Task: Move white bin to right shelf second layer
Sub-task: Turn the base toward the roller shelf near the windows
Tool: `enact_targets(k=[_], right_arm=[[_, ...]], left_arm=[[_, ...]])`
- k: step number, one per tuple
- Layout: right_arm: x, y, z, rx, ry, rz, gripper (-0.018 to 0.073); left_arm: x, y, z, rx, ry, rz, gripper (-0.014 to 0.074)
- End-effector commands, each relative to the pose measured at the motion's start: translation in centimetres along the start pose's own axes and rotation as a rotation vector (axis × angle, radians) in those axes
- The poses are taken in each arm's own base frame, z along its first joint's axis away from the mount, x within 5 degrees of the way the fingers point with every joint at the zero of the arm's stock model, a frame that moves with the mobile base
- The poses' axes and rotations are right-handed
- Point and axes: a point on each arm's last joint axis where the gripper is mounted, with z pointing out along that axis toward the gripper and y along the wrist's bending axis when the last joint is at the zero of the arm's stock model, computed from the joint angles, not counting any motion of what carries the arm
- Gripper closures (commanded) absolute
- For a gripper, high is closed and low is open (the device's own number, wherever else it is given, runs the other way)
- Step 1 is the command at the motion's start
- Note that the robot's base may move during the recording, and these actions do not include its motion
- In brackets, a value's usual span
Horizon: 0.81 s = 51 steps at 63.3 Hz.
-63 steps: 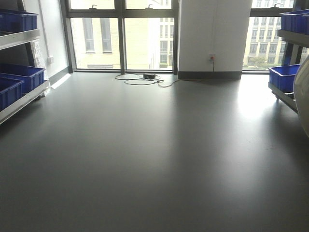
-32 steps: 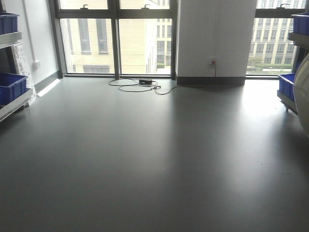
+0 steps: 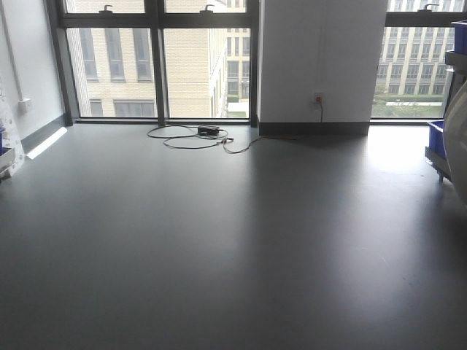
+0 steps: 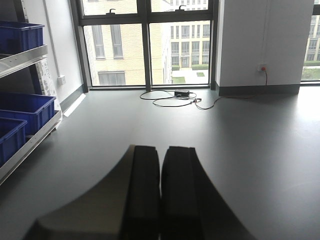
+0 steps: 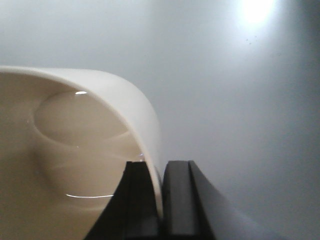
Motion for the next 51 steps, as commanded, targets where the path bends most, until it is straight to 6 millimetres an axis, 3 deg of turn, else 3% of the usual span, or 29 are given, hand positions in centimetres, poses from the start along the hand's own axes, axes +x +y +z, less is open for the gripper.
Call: enact_targets(k=[1, 51], right_arm=[[-1.68, 0.26, -0.78, -0.011, -0.120, 0.006, 0.0501], [-1.68, 0.26, -0.78, -0.011, -0.120, 0.006, 0.0501]], left_arm=[[0.41, 0.03, 0.03, -0.006, -0.060, -0.009, 0.0512], [0.41, 0.03, 0.03, -0.006, -0.060, -0.009, 0.0512]])
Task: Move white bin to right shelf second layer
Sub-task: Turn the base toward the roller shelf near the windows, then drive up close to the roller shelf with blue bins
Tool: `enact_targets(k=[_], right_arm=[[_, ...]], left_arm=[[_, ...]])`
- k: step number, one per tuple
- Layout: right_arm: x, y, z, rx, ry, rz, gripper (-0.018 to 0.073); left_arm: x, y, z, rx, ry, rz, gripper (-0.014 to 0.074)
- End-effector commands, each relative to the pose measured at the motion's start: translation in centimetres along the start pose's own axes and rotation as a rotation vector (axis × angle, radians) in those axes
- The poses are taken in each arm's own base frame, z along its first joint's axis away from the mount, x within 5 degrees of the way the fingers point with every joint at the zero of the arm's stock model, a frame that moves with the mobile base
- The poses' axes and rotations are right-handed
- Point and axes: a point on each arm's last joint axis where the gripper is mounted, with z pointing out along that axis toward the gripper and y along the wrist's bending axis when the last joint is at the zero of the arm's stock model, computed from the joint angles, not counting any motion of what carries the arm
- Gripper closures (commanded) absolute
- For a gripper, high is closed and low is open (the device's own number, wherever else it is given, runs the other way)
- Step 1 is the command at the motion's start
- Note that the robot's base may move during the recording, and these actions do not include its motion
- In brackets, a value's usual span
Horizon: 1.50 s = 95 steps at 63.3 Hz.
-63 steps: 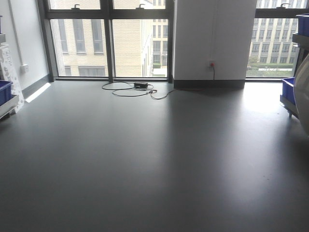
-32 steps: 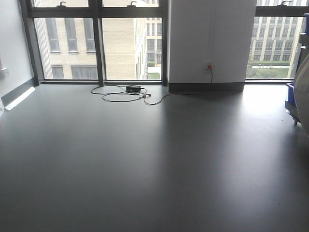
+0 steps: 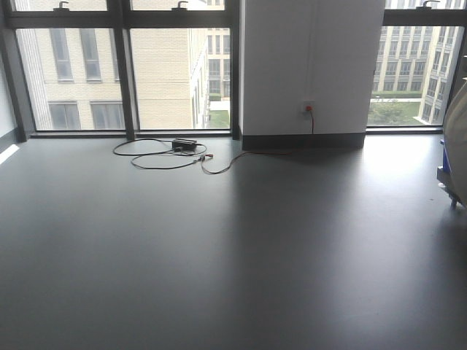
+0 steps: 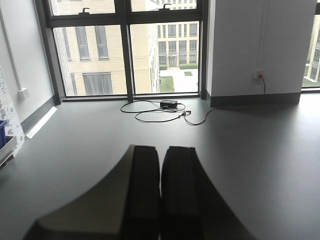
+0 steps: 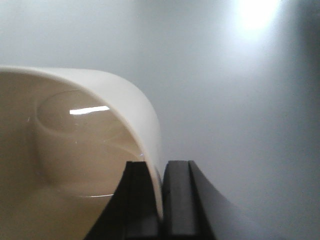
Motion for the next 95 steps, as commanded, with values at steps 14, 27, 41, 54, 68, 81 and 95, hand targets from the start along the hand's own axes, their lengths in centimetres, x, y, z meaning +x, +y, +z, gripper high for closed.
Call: enact_targets(k=[14, 27, 41, 54, 68, 81, 95], right_arm=[[-1.68, 0.26, -0.78, -0.011, -0.120, 0.006, 0.0501], [-1.68, 0.26, -0.78, -0.011, -0.120, 0.006, 0.0501], [-1.68, 0.26, -0.78, -0.011, -0.120, 0.006, 0.0501], [-1.68, 0.26, -0.78, -0.011, -0.120, 0.006, 0.0501], [-1.68, 0.26, -0.78, -0.011, -0.120, 0.006, 0.0501], [-1.68, 0.26, -0.78, -0.011, -0.120, 0.006, 0.0501], [-1.68, 0.26, -0.78, -0.011, -0.120, 0.006, 0.0501]], left_arm=[[0.41, 0.03, 0.03, -0.006, -0.060, -0.009, 0.0512], [0.41, 0.03, 0.03, -0.006, -0.060, -0.009, 0.0512], [0.41, 0.03, 0.03, -0.006, -0.060, -0.009, 0.0512], [0.41, 0.03, 0.03, -0.006, -0.060, -0.009, 0.0512], [0.41, 0.03, 0.03, -0.006, -0.060, -0.009, 0.0512], [0.41, 0.03, 0.03, -0.006, -0.060, -0.009, 0.0512], [0.41, 0.03, 0.03, -0.006, -0.060, -0.009, 0.0512]])
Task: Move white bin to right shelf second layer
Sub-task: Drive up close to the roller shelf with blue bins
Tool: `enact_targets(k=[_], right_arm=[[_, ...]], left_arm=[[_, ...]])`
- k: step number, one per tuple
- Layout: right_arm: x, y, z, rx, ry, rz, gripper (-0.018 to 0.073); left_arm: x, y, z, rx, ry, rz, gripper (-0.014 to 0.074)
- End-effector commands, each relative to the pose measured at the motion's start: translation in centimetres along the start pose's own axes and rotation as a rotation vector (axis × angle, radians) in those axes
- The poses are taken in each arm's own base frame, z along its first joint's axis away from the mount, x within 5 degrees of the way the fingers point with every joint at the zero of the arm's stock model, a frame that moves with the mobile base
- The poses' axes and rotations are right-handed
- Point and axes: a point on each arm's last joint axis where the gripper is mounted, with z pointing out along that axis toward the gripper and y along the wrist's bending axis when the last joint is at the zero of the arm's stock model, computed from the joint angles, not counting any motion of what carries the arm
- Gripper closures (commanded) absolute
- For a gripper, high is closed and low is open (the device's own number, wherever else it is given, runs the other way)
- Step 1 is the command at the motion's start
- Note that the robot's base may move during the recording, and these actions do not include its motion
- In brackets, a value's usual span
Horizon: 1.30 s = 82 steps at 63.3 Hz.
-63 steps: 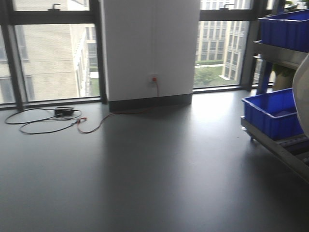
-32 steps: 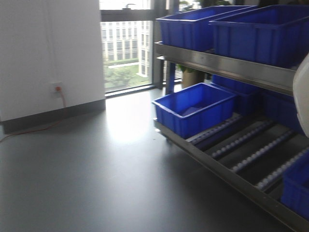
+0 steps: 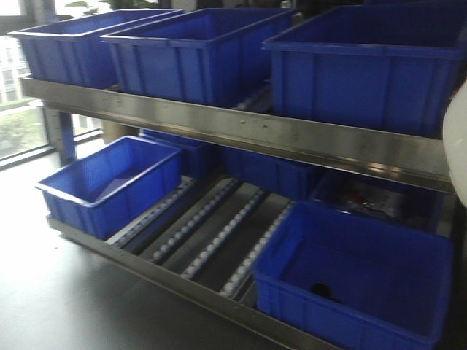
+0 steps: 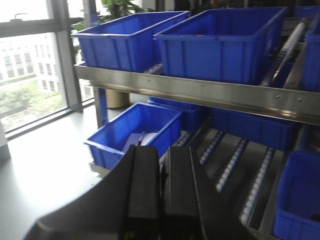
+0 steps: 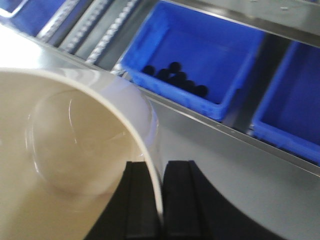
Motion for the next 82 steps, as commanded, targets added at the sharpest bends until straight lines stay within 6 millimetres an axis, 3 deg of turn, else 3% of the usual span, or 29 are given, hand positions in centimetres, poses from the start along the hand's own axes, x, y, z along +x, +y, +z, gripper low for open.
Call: enact_targets(k=[1, 82], right_arm=[[-1.68, 0.24, -0.78, -0.009, -0.120, 0.004, 0.0501], [-1.68, 0.24, -0.78, -0.009, -0.120, 0.004, 0.0501]], left_arm=[[0.41, 0.03, 0.03, -0.006, -0.060, -0.009, 0.0512], [0.41, 0.03, 0.03, -0.006, -0.060, -0.009, 0.0512]])
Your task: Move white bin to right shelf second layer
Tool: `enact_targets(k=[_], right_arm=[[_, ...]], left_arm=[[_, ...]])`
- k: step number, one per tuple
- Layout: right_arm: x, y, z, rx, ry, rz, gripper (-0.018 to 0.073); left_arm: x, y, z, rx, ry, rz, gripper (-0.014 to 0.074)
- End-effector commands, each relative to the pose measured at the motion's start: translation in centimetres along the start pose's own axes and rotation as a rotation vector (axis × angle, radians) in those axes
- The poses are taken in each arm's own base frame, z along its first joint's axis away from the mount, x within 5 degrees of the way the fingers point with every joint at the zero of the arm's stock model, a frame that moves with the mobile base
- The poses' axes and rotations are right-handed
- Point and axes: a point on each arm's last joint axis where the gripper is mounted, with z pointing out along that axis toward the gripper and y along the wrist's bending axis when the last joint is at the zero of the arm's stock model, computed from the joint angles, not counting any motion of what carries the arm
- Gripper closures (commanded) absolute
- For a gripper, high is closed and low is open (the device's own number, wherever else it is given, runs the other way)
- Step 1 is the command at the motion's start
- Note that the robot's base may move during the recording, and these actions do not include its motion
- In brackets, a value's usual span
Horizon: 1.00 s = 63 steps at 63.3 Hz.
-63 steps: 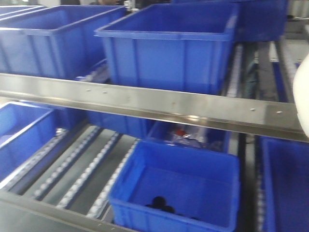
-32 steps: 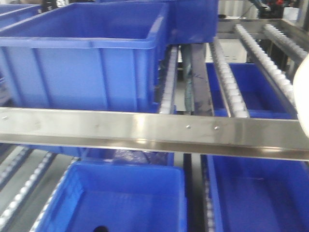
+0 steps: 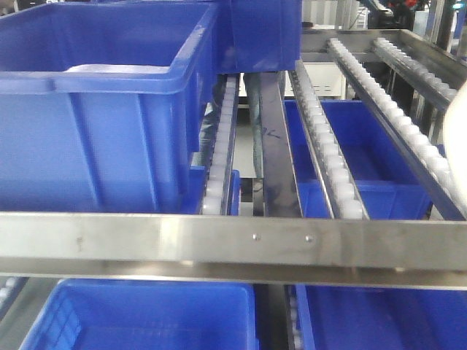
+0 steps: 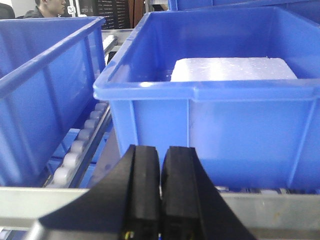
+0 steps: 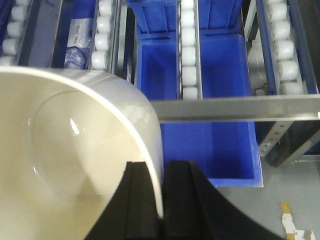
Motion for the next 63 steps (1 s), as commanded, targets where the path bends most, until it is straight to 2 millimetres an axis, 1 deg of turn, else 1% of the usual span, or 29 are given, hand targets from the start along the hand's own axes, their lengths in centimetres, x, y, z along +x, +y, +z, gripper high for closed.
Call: enact_targets(k=[1, 63], right_arm=[[-1.68, 0.24, -0.78, -0.009, -0.120, 0.004, 0.0501], [-1.68, 0.24, -0.78, -0.009, -0.120, 0.004, 0.0501]], left_arm=[[0.41, 0.03, 0.03, -0.006, -0.060, -0.009, 0.0512], [0.41, 0.03, 0.03, -0.006, -0.060, -0.009, 0.0512]])
